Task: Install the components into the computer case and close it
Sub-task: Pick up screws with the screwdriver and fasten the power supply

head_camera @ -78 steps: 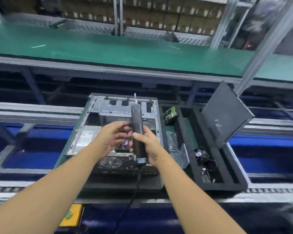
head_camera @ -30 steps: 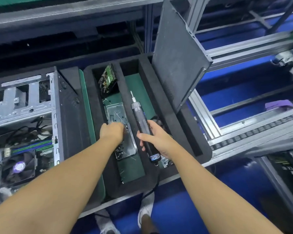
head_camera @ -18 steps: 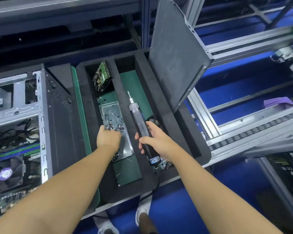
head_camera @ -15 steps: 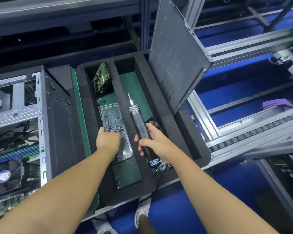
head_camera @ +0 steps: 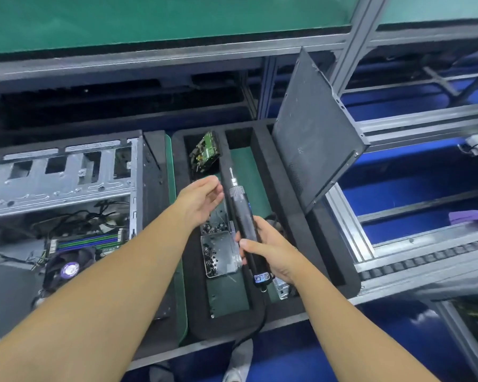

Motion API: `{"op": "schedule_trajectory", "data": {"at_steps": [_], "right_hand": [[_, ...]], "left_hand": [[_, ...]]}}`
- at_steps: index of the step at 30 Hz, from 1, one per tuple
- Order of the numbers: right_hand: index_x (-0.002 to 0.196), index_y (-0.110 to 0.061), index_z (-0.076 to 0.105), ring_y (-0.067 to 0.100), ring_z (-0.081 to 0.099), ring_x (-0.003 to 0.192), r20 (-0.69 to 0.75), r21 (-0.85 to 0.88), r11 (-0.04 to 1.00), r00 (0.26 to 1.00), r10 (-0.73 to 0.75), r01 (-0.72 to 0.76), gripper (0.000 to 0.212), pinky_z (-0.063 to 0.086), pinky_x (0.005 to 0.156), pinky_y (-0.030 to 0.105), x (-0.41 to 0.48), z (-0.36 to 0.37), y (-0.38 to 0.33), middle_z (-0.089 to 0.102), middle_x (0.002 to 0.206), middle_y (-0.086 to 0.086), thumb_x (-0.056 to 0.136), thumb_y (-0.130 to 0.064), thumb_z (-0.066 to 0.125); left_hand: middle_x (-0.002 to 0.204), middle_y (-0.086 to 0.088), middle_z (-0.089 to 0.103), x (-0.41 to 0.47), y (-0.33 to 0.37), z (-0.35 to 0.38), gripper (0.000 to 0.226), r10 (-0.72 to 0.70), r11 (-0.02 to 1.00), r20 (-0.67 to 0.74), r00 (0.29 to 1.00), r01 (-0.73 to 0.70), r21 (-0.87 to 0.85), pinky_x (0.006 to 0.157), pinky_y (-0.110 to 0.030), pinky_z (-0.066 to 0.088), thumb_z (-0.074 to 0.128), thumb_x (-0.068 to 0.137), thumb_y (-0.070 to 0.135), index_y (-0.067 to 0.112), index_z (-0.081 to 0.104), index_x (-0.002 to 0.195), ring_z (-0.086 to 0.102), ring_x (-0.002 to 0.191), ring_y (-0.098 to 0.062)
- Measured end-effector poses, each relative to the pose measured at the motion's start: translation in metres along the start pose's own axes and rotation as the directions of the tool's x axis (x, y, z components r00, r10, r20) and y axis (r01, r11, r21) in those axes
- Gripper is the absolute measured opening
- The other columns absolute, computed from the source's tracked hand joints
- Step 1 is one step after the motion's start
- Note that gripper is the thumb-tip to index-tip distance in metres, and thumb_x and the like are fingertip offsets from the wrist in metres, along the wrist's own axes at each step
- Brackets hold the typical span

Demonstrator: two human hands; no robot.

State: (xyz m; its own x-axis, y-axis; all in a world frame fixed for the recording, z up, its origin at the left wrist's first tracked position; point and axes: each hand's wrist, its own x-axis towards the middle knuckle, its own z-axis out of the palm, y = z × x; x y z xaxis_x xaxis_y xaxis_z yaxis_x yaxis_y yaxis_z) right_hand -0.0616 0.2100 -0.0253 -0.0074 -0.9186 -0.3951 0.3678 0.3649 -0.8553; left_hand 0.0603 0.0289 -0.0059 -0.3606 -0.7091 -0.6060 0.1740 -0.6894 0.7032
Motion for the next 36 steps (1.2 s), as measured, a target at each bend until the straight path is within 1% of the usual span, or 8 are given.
{"op": "schedule_trajectory", "data": {"at_steps": [6, 11, 14, 16, 20, 25, 30, 36], "right_hand": [[0.132, -0.015, 0.052, 0.022, 0.061, 0.079, 0.061, -0.062, 0.998, 0.998, -0.014, 0.018, 0.049, 0.056, 0.072, 0.036, -0.010, 0.033, -0.009, 0.067, 0.104, 0.008, 0.087, -0.010, 0.071], [0.139, -0.014, 0.047, 0.021, 0.063, 0.080, 0.073, -0.125, 0.992, 0.997, -0.019, 0.028, 0.058, 0.057, 0.073, 0.035, -0.018, 0.079, -0.013, 0.071, 0.103, 0.003, 0.087, -0.011, 0.073], [0.139, -0.015, 0.048, 0.021, 0.063, 0.078, 0.077, -0.135, 0.989, 0.996, -0.049, 0.059, 0.058, 0.057, 0.073, 0.036, -0.024, 0.114, -0.016, 0.071, 0.103, 0.005, 0.087, -0.010, 0.073], [0.137, -0.015, 0.050, 0.021, 0.063, 0.078, 0.077, -0.155, 0.986, 0.996, -0.047, 0.058, 0.056, 0.058, 0.071, 0.037, -0.029, 0.138, -0.022, 0.069, 0.104, 0.006, 0.087, -0.012, 0.074], [0.132, -0.014, 0.051, 0.020, 0.064, 0.078, 0.121, -0.274, 0.959, 0.992, -0.041, 0.073, 0.050, 0.058, 0.069, 0.035, -0.038, 0.188, -0.032, 0.066, 0.102, 0.006, 0.087, -0.016, 0.074], [0.132, -0.008, 0.049, 0.020, 0.063, 0.078, 0.152, -0.362, 0.929, 0.988, -0.021, 0.076, 0.052, 0.058, 0.069, 0.036, -0.045, 0.250, -0.029, 0.061, 0.104, 0.009, 0.088, -0.016, 0.075], [0.129, -0.013, 0.051, 0.023, 0.062, 0.079, 0.162, -0.425, 0.902, 0.987, -0.005, 0.074, 0.049, 0.056, 0.066, 0.038, -0.048, 0.293, -0.016, 0.058, 0.106, 0.014, 0.087, -0.020, 0.076], [0.130, -0.016, 0.052, 0.020, 0.062, 0.075, 0.190, -0.449, 0.885, 0.981, -0.040, 0.123, 0.051, 0.057, 0.061, 0.035, -0.045, 0.333, -0.002, 0.061, 0.101, 0.007, 0.086, -0.020, 0.076]], "left_hand": [[0.076, 0.003, 0.060, -0.035, 0.018, -0.007, 0.012, 0.097, 0.993, 0.136, 0.986, -0.087, -0.081, 0.054, -0.017, 0.051, 0.055, 0.100, 0.019, 0.016, 0.063, 0.092, 0.059, 0.058, -0.004], [0.094, -0.001, 0.070, -0.068, 0.041, -0.039, 0.018, 0.138, 0.990, 0.198, 0.970, -0.128, -0.067, 0.061, -0.024, 0.056, 0.052, 0.101, 0.025, 0.011, 0.062, 0.106, 0.069, 0.078, -0.008], [0.100, -0.001, 0.070, -0.088, 0.056, -0.061, 0.024, 0.196, 0.977, 0.241, 0.951, -0.168, -0.130, 0.085, -0.030, 0.051, 0.054, 0.100, 0.020, 0.009, 0.060, 0.120, 0.070, 0.083, -0.010], [0.101, -0.001, 0.071, -0.103, 0.066, -0.078, 0.024, 0.215, 0.972, 0.233, 0.948, -0.186, -0.141, 0.096, -0.031, 0.047, 0.056, 0.099, 0.018, 0.008, 0.063, 0.120, 0.070, 0.085, -0.010], [0.096, -0.004, 0.074, -0.128, 0.090, -0.128, 0.021, 0.237, 0.957, 0.222, 0.946, -0.189, -0.218, 0.077, -0.032, 0.059, 0.064, 0.090, 0.018, 0.008, 0.068, 0.108, 0.072, 0.084, -0.013], [0.084, -0.004, 0.075, -0.157, 0.112, -0.189, 0.015, 0.299, 0.943, 0.189, 0.935, -0.259, -0.209, 0.064, -0.029, 0.059, 0.061, 0.091, 0.015, 0.007, 0.068, 0.102, 0.073, 0.077, -0.015], [0.083, -0.005, 0.073, -0.184, 0.129, -0.242, 0.012, 0.388, 0.922, 0.246, 0.888, -0.370, -0.118, 0.074, -0.033, 0.062, 0.058, 0.095, 0.009, 0.005, 0.066, 0.103, 0.072, 0.080, -0.013], [0.082, -0.007, 0.073, -0.210, 0.146, -0.289, 0.013, 0.364, 0.931, 0.273, 0.891, -0.355, -0.081, 0.065, -0.029, 0.060, 0.057, 0.094, 0.004, 0.003, 0.066, 0.103, 0.072, 0.079, -0.015]]}}
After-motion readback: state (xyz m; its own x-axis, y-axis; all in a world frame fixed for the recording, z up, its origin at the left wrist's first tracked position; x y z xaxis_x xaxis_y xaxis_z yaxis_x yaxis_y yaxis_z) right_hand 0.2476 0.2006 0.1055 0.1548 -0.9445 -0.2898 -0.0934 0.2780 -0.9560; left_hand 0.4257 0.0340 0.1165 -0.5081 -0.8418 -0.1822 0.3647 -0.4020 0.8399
